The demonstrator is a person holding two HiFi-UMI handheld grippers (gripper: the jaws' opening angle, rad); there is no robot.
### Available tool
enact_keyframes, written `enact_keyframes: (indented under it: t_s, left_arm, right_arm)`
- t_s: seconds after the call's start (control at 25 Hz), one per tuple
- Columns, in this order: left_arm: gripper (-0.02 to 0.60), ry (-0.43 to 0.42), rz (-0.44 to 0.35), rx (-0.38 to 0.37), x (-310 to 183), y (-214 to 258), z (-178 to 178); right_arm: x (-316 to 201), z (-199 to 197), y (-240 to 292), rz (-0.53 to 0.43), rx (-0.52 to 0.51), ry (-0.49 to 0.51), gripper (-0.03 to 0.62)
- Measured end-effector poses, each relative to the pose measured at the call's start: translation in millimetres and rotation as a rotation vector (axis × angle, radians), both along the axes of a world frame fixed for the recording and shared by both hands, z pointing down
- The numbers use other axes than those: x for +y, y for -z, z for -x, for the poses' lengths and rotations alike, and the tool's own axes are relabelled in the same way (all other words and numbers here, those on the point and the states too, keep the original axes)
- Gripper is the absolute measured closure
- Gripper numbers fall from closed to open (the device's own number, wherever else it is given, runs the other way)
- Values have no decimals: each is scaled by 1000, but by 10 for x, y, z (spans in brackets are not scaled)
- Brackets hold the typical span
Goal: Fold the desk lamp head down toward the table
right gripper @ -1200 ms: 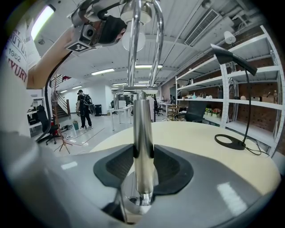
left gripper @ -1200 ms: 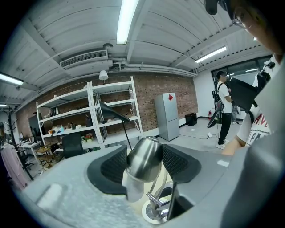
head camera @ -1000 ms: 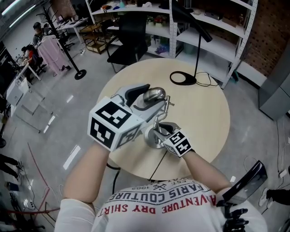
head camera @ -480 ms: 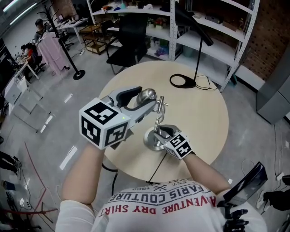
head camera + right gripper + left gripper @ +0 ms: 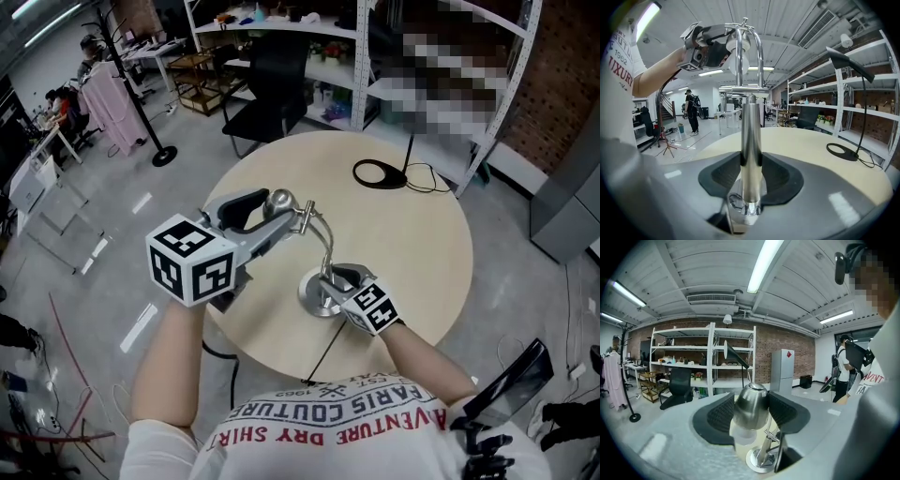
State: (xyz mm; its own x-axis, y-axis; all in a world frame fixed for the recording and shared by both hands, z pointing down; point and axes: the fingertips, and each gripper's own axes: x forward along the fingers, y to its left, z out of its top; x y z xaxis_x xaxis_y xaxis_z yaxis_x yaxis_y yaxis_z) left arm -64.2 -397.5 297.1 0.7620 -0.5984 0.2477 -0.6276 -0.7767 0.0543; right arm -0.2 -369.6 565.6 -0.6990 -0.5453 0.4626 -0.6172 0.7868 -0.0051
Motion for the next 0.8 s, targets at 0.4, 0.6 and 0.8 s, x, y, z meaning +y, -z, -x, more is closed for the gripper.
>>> enact_keyframes:
  t_s: [0.4,0.6,0.8]
  left_arm:
    - [355,45,57,83,-46,-171,325]
    - [356,68,99,134,-65,-263,508]
    - [356,85,144,176,-125,-420,600]
  right_arm:
    - [55,57,9,10,-4,12,456]
    - [79,103,25,13,-10,17,455]
    - [75,66,-1,25,-18,18,454]
